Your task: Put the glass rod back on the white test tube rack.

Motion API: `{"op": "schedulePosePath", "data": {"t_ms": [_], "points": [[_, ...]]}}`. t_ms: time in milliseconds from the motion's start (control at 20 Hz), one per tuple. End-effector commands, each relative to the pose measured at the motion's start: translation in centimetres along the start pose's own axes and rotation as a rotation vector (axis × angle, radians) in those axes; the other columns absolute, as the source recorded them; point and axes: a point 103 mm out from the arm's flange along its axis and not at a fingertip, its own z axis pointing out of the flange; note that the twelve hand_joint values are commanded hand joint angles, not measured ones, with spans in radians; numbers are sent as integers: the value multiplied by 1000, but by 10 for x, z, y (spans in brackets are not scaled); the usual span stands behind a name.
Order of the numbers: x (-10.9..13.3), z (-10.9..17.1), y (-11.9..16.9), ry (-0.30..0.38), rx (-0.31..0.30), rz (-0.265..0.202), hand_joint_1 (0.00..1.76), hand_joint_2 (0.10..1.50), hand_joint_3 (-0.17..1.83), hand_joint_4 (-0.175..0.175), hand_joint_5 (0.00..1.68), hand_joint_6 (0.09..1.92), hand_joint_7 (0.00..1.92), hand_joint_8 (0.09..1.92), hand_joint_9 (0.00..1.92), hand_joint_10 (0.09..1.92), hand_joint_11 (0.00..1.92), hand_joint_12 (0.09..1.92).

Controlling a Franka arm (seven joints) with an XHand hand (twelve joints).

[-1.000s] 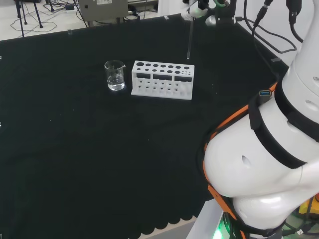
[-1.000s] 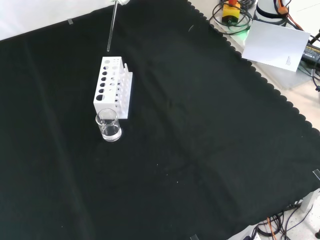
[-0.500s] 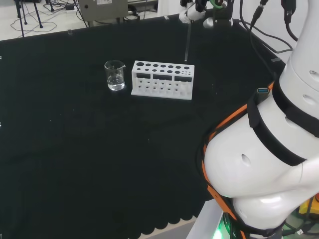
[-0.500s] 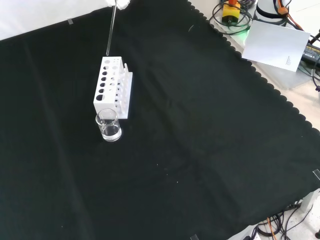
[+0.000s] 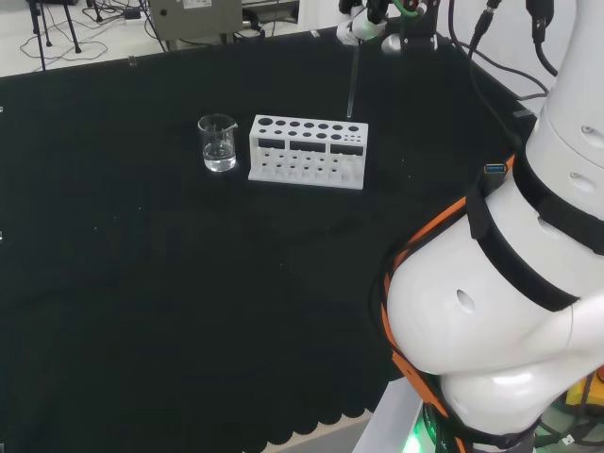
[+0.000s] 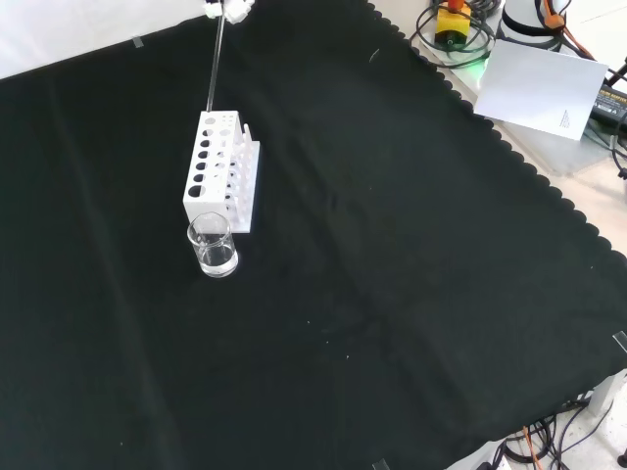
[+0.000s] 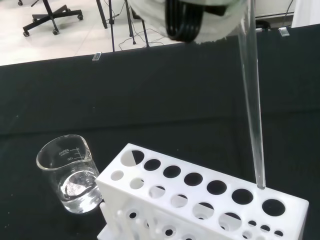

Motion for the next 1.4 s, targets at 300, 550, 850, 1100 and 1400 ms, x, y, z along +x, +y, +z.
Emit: {"op": "schedulePosePath", "data": {"t_ms": [300,550,850,1100,1400], "points": [[-6,1,-8,-21,5,0,1301,893,331,-175,1179,417,1132,1117,1645,751,1190,805],[-3,3,-8,-22,16,-3,1301,894,329,-175,1179,416,1132,1117,1645,751,1190,804],[-6,3,-8,-17,11,4,1301,895,327,-175,1179,415,1131,1117,1645,751,1190,803],[-7,5,-7,-13,8,1,1301,895,326,-175,1179,415,1131,1117,1645,751,1190,803],[-5,14,-5,-14,24,-6,1301,896,324,-175,1179,414,1132,1116,1644,751,1189,802]]}}
